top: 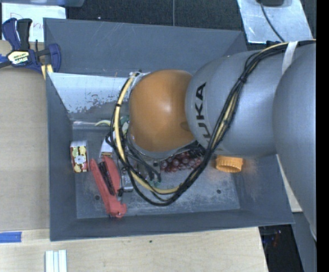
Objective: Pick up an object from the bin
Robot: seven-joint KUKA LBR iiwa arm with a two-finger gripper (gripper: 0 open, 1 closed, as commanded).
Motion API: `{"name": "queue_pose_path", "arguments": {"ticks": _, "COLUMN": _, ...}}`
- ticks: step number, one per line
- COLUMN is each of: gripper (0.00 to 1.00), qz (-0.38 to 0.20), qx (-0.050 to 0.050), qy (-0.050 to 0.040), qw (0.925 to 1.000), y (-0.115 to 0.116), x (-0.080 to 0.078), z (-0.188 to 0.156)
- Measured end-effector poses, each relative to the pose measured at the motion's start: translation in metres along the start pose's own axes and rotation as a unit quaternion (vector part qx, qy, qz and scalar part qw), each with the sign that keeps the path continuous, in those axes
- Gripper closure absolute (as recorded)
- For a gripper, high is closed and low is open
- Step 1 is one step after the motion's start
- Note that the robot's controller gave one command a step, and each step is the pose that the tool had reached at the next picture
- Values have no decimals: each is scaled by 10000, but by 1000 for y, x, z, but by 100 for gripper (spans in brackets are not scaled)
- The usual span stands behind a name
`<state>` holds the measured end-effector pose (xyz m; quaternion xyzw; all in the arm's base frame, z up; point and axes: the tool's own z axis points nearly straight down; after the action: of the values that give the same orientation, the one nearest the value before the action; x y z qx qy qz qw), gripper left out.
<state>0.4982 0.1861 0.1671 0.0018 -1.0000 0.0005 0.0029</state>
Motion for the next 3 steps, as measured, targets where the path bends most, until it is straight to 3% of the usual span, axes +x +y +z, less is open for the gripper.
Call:
{"name": "queue_pose_path", "arguments": {"ticks": 1, "gripper": 0, "qz": 19, "qx": -10, "qy": -41, "qw": 10000, "y": -1, "x": -2, "z": -5}}
{"name": "queue_pose_path", "arguments": {"ticks": 2, "gripper": 0, "qz": -876, "qx": -8, "qy": -50, "qw": 9961, "y": -4, "x": -58, "z": 13}}
{"name": "queue_pose_path", "arguments": {"ticks": 3, "gripper": 0, "qz": -2399, "qx": -6, "qy": -61, "qw": 9708, "y": 31, "x": -105, "z": 14}}
